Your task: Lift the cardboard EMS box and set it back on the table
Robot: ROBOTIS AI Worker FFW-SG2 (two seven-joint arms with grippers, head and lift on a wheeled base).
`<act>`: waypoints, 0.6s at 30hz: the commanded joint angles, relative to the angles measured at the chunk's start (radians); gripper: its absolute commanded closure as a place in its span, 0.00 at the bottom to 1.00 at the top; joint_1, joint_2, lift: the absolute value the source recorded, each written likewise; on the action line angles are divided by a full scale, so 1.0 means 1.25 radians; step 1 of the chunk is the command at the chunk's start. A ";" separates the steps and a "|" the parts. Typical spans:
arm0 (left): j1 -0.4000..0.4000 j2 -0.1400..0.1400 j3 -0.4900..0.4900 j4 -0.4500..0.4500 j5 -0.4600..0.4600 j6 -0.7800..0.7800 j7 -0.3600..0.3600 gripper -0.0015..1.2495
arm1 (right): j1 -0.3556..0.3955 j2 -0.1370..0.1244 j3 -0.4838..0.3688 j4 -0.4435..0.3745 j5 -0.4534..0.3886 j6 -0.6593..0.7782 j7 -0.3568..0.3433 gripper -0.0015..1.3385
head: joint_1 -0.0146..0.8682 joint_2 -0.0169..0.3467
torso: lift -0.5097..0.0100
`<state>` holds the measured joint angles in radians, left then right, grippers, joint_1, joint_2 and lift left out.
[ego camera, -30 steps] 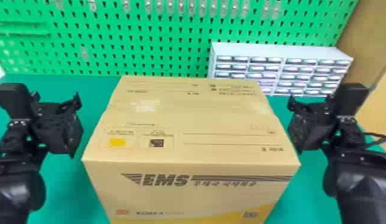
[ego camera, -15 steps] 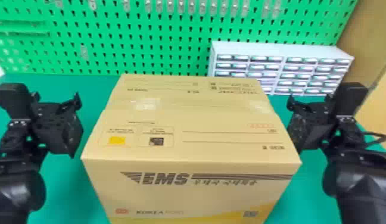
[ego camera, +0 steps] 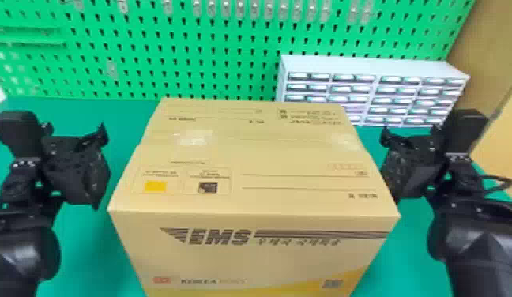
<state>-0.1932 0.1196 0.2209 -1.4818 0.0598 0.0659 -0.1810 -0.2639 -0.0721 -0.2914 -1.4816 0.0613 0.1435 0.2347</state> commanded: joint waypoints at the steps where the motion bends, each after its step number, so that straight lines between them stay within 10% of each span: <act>1: 0.000 0.000 0.001 0.000 0.000 0.000 0.000 0.10 | 0.001 0.000 -0.001 0.001 0.000 -0.002 0.000 0.05 | 0.78 0.00 | 0.81; 18: -0.001 0.000 -0.002 0.043 -0.004 -0.023 -0.002 0.10 | 0.006 0.005 -0.012 0.039 0.004 -0.050 0.000 0.05 | 0.78 0.00 | 0.81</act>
<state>-0.1949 0.1196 0.2192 -1.4437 0.0595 0.0472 -0.1831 -0.2599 -0.0697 -0.3011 -1.4559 0.0672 0.1106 0.2347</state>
